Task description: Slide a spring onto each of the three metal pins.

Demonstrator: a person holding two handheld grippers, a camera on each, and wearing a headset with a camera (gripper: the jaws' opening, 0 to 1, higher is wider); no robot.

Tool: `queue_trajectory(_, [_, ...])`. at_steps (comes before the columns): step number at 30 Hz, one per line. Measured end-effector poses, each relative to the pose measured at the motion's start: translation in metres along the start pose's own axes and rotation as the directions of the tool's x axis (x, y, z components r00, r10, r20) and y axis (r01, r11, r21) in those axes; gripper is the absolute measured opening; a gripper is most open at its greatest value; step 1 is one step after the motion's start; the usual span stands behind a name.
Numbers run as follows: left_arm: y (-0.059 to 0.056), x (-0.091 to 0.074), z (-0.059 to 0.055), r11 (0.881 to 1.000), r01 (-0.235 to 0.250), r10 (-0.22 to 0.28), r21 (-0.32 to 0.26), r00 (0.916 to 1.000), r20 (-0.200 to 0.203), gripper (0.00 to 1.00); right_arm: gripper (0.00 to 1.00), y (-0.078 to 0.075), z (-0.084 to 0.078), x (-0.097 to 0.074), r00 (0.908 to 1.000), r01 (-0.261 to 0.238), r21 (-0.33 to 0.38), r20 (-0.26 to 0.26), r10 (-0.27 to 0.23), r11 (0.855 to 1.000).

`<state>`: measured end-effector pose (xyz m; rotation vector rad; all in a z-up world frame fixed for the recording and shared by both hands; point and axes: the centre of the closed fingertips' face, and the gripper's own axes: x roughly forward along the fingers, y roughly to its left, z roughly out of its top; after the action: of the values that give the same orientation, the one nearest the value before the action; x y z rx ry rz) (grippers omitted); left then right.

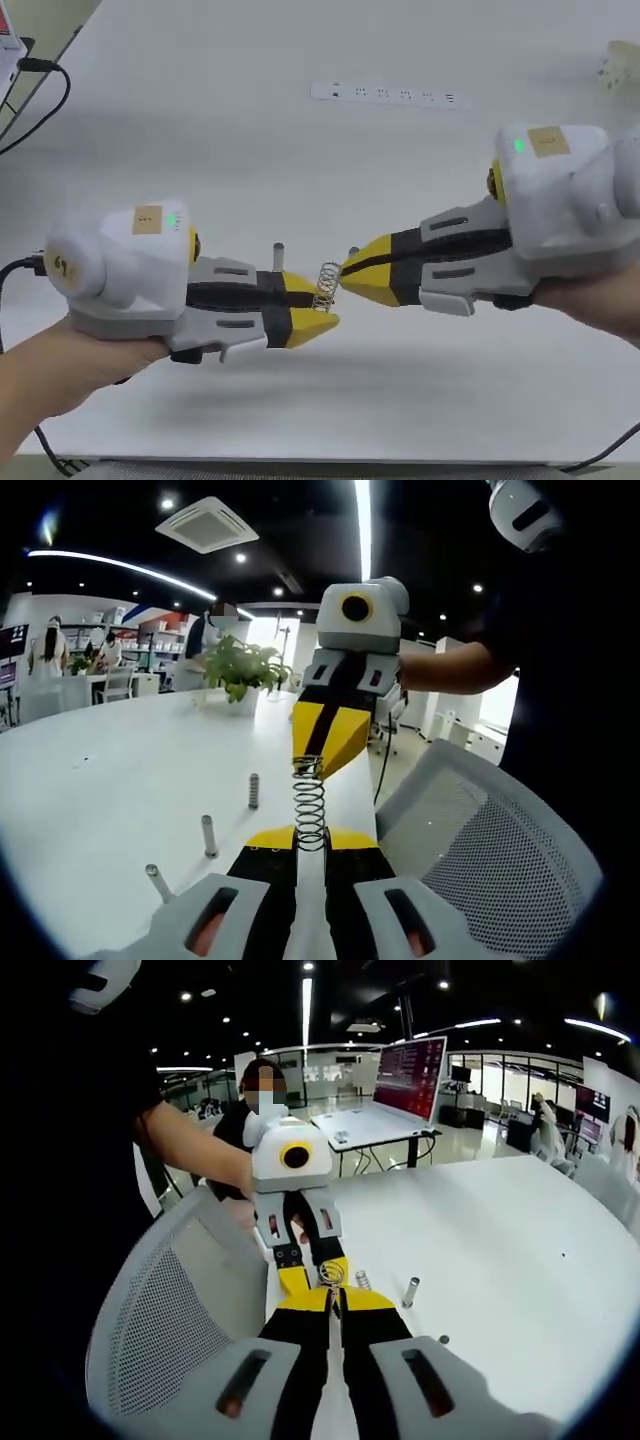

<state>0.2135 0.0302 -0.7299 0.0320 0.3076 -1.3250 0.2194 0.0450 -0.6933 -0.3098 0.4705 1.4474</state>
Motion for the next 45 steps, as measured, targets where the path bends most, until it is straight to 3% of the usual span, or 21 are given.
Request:
queue_trajectory(6, [0.0, -0.001, 0.005, 1.0, 0.002, -0.001, -0.003, 0.9997, 0.025, 0.01, 0.12, 0.004, 0.004, 0.002, 0.9989, -0.024, 0.065, 0.041, 0.021, 0.998])
queue_trajectory(22, [0.002, -0.001, 0.009, 1.0, 0.002, -0.002, 0.002, 0.9994, 0.034, 0.01, 0.09, 0.004, 0.014, 0.011, 0.9949, -0.014, 0.089, 0.1, 0.005, 0.996])
queue_trajectory(33, [0.006, -0.002, 0.007, 1.0, -0.013, 0.013, -0.003, 0.9995, 0.029, 0.02, 0.08, 0.003, 0.013, 0.014, 0.9954, 0.013, 0.046, 0.095, -0.017, 0.999])
queue_trajectory(39, [0.011, -0.002, 0.009, 0.999, -0.027, 0.029, -0.038, 0.9986, 0.044, 0.02, 0.08, -0.001, 0.015, 0.014, 0.9947, 0.029, 0.05, 0.097, -0.034, 0.998])
queue_trajectory(45, [0.011, -0.002, 0.008, 0.999, -0.037, 0.038, -0.032, 0.9985, 0.039, 0.03, 0.08, -0.002, 0.014, 0.015, 0.9955, 0.034, 0.044, 0.087, -0.037, 0.998])
